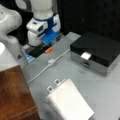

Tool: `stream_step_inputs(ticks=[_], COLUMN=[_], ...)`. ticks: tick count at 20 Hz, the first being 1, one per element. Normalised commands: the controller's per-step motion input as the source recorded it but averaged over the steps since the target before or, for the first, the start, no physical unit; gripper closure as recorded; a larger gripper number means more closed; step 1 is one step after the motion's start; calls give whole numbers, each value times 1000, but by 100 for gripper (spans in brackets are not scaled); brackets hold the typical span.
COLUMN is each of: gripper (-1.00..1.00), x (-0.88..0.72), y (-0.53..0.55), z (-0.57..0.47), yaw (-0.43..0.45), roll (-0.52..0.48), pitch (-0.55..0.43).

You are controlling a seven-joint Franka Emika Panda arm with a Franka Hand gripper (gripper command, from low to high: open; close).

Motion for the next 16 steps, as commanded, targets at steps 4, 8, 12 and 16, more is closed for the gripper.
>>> stream_step_inputs(ticks=[4,8,12,16], gripper=[100,100,100,100], x=[-358,-354,-336,-353], y=[96,16,-8,6], z=[-213,-197,-210,-273], yaw=[43,41,27,51], roll=[108,104,93,65], pitch=[-227,-241,-255,-259])
